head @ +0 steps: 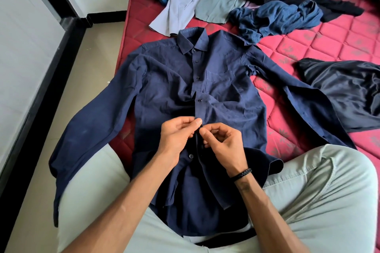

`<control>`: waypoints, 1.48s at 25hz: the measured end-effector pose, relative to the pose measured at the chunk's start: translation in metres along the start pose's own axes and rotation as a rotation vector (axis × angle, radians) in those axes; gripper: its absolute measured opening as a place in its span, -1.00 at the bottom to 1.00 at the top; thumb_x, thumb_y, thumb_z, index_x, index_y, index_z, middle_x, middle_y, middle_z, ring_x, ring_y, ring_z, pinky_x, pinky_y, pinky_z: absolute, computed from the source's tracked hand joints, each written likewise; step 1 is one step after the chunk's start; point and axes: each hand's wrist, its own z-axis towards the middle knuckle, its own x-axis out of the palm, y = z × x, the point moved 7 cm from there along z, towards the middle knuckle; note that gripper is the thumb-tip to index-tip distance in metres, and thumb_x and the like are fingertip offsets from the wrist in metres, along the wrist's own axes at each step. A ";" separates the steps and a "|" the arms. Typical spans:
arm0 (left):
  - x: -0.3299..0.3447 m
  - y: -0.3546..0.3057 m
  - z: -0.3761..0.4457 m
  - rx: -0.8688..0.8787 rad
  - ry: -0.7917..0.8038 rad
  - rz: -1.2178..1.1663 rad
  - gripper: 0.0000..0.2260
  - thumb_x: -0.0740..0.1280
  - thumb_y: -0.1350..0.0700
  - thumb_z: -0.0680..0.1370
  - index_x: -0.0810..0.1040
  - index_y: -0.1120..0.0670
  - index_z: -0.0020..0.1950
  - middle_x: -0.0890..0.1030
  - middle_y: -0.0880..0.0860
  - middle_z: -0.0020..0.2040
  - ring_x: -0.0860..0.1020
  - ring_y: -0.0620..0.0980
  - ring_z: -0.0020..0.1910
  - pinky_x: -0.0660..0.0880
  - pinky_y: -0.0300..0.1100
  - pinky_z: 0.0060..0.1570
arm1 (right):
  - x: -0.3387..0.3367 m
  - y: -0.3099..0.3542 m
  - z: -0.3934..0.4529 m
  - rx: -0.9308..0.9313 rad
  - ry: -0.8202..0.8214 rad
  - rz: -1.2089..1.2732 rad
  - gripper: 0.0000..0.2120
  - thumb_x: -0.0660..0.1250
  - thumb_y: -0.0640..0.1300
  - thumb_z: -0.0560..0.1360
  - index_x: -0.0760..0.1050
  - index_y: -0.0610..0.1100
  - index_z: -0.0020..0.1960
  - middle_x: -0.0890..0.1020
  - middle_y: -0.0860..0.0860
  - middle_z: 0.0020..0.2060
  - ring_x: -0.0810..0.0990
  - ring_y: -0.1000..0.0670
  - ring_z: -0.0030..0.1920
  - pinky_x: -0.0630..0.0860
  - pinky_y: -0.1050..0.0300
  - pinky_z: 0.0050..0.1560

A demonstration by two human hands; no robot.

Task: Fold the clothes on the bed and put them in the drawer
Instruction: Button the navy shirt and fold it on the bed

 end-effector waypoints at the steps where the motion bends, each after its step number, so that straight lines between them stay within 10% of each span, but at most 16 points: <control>1: 0.000 -0.007 0.001 0.088 -0.005 0.122 -0.84 0.58 0.06 0.47 0.72 0.07 -0.01 0.73 -0.02 -0.20 0.63 -0.17 -0.26 0.59 -0.30 -0.14 | -0.001 -0.002 0.001 0.025 0.001 0.060 -0.84 0.51 -0.11 0.53 0.68 -0.22 -0.04 0.72 -0.08 -0.22 0.65 -0.04 -0.26 0.64 0.08 -0.15; 7: 0.008 -0.005 0.000 -0.015 0.106 -0.073 -0.78 0.58 0.07 0.47 0.72 0.13 0.05 0.73 0.07 -0.14 0.60 -0.08 -0.19 0.55 -0.18 -0.03 | 0.004 -0.001 0.008 0.198 0.090 0.285 -0.87 0.41 -0.16 0.59 0.65 -0.23 -0.05 0.67 -0.09 -0.24 0.59 0.03 -0.25 0.53 0.16 -0.19; 11: 0.001 -0.037 0.022 0.220 0.023 0.265 -0.86 0.59 0.08 0.47 0.72 0.06 -0.04 0.75 0.03 -0.21 0.67 -0.09 -0.27 0.63 -0.19 -0.13 | -0.009 0.042 0.007 -0.013 -0.145 -0.362 -0.71 0.54 0.16 0.43 0.61 -0.02 -0.05 0.69 0.05 -0.25 0.62 0.12 -0.33 0.54 0.11 -0.22; 16: -0.003 -0.051 0.014 0.348 0.065 0.585 -0.84 0.55 0.09 0.47 0.72 0.03 0.04 0.73 -0.09 -0.17 0.68 -0.20 -0.22 0.62 -0.29 -0.05 | 0.011 0.015 -0.039 0.142 0.056 -1.094 -0.45 0.50 0.39 0.29 0.40 0.07 0.05 0.54 0.09 0.02 0.63 -0.11 0.03 0.54 -0.03 -0.07; 21: -0.008 -0.034 -0.033 0.427 0.134 0.907 -0.97 0.49 0.06 0.51 0.73 -0.05 -0.12 0.67 -0.11 -0.33 0.65 -0.16 -0.30 0.61 -0.15 -0.16 | 0.015 0.001 -0.036 0.061 -0.029 -1.145 -0.75 0.36 0.13 0.50 0.47 0.03 0.09 0.55 0.00 0.05 0.63 -0.24 0.00 0.55 -0.07 -0.12; 27: -0.005 -0.021 -0.033 0.413 0.194 1.148 -0.89 0.47 0.06 0.53 0.70 -0.09 0.04 0.69 -0.06 -0.12 0.67 0.02 -0.12 0.62 -0.02 -0.08 | -0.003 0.001 -0.025 -0.016 -0.112 -0.709 -0.88 0.44 -0.03 0.53 0.69 -0.04 -0.14 0.59 0.07 -0.33 0.53 0.13 -0.34 0.47 0.19 -0.22; 37: -0.010 -0.023 -0.038 0.401 0.125 1.036 -0.91 0.54 0.11 0.45 0.66 -0.06 -0.15 0.64 -0.15 -0.32 0.63 -0.19 -0.30 0.63 -0.18 -0.16 | -0.003 0.007 -0.029 0.054 -0.048 -0.586 -0.88 0.56 -0.10 0.42 0.64 0.03 -0.21 0.64 0.12 -0.37 0.58 0.18 -0.42 0.53 0.31 -0.28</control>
